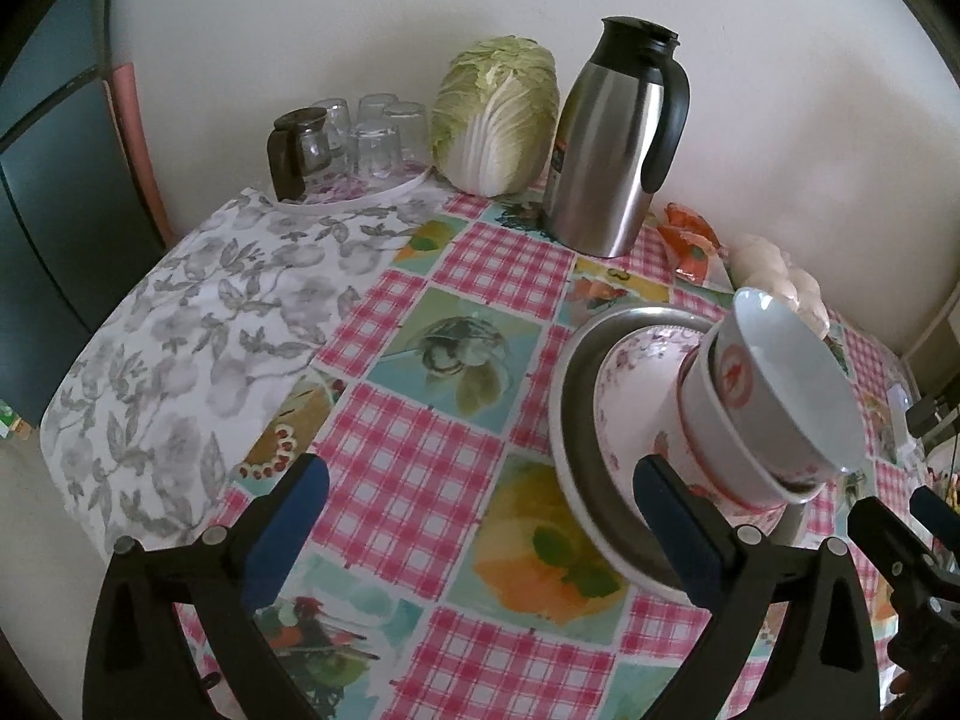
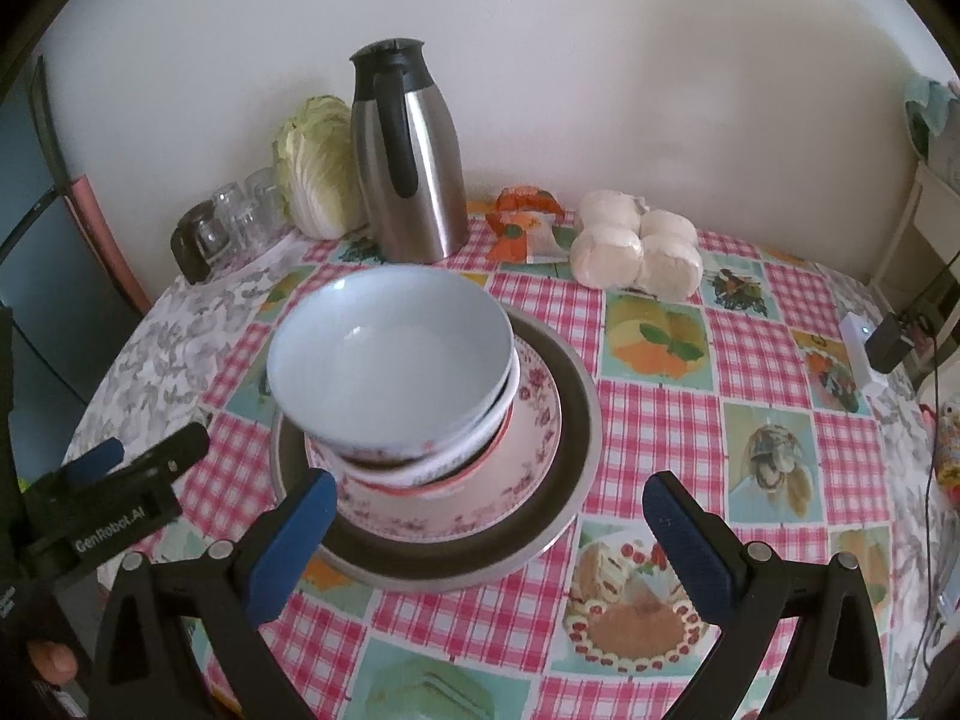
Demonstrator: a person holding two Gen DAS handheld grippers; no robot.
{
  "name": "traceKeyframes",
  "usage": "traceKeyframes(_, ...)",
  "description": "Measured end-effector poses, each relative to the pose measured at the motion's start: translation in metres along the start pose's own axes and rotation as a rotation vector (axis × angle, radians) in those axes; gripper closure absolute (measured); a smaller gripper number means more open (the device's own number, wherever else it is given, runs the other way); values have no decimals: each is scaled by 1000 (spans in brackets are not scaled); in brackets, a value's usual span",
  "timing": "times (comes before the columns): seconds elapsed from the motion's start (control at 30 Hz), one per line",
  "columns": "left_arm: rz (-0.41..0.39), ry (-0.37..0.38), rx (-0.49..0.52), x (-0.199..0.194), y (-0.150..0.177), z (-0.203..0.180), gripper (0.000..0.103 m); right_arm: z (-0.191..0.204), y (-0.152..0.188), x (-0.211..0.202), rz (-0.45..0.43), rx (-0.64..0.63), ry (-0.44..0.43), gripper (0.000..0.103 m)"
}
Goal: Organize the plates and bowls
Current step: 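Open both grippers to release the white bowl and back away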
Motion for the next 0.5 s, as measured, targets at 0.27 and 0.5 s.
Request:
traceKeyframes(0.27,6,-21,71,3,15,-1,2,1,20,7,32,-12,14,0)
traceKeyframes(0.5,12,-60,142,7,28,-5,2,-3,35,14,59,-2,30,0)
Point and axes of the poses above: each gripper's, at about its wrist camera, not at the fingertips, and x roughly the way its jaws point, z to its left, y to its underside, the point moved 2 cm from there along x, roughly the way its jaws point, and after that the axes turned 6 degrees about z, right-handed, at the moved point
